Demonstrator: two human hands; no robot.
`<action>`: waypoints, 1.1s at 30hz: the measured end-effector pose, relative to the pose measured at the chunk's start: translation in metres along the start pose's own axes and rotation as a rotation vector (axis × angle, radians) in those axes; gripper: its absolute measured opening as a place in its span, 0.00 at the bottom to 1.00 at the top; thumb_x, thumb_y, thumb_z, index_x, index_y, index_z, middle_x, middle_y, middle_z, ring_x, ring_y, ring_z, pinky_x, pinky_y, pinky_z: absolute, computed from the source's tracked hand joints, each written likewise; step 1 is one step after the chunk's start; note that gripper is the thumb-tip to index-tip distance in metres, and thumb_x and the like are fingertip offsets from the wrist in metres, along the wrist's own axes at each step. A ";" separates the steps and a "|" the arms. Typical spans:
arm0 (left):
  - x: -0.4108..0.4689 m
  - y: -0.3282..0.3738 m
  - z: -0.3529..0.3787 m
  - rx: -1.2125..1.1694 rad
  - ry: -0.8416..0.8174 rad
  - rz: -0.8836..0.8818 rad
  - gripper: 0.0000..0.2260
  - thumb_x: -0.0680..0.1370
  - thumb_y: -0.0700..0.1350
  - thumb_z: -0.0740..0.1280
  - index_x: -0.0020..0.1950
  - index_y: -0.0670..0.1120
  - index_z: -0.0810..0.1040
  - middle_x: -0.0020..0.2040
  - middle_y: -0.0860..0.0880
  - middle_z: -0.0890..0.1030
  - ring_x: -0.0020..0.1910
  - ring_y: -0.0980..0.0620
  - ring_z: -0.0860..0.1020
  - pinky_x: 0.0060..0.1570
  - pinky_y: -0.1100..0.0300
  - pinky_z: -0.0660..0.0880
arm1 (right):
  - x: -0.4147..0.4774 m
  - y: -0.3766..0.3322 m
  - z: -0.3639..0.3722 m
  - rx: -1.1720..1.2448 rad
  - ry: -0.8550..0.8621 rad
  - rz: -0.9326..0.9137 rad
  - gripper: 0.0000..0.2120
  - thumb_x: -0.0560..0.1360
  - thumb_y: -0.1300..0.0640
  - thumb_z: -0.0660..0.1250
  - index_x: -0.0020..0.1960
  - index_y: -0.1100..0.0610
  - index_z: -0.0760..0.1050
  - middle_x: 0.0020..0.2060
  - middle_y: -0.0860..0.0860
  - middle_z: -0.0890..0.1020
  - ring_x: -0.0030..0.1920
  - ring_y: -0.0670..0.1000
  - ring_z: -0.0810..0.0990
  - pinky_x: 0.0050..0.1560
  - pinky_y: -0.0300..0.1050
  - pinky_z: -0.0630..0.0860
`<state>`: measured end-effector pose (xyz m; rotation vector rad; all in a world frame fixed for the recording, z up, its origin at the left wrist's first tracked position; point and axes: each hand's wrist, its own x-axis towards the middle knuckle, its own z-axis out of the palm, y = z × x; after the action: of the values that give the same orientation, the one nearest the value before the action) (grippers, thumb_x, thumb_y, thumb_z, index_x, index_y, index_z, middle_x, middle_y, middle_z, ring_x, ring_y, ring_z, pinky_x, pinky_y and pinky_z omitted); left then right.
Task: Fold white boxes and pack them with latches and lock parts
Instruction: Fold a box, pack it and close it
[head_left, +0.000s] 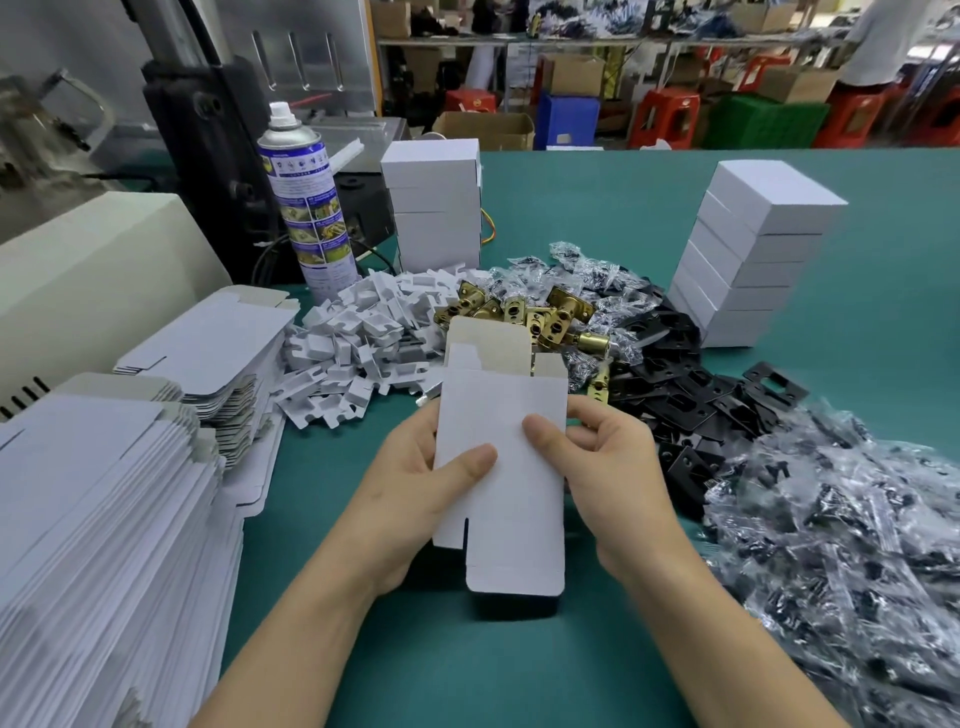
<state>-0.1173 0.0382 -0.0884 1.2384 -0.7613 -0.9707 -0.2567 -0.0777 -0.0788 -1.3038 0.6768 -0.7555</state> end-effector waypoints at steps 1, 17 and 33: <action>0.000 -0.002 0.001 0.006 0.012 0.004 0.17 0.81 0.38 0.71 0.69 0.48 0.78 0.61 0.45 0.86 0.59 0.44 0.86 0.52 0.56 0.83 | 0.000 0.000 0.000 -0.008 0.002 -0.006 0.06 0.79 0.63 0.71 0.53 0.54 0.83 0.41 0.56 0.88 0.42 0.57 0.89 0.42 0.51 0.86; 0.003 0.004 0.003 0.300 0.268 0.303 0.28 0.77 0.53 0.71 0.73 0.74 0.68 0.62 0.59 0.80 0.58 0.54 0.84 0.49 0.55 0.85 | -0.004 0.002 0.008 -0.052 -0.117 -0.206 0.27 0.81 0.55 0.68 0.72 0.30 0.70 0.54 0.49 0.87 0.55 0.53 0.86 0.52 0.47 0.84; -0.002 0.012 0.005 0.184 0.193 0.150 0.06 0.79 0.54 0.67 0.52 0.57 0.83 0.50 0.43 0.82 0.42 0.51 0.79 0.38 0.54 0.75 | -0.001 -0.008 0.003 -0.009 -0.182 -0.088 0.10 0.79 0.50 0.66 0.40 0.48 0.77 0.38 0.47 0.78 0.41 0.45 0.77 0.42 0.39 0.77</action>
<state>-0.1203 0.0383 -0.0760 1.3909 -0.7911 -0.6596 -0.2553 -0.0758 -0.0705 -1.3986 0.4799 -0.6954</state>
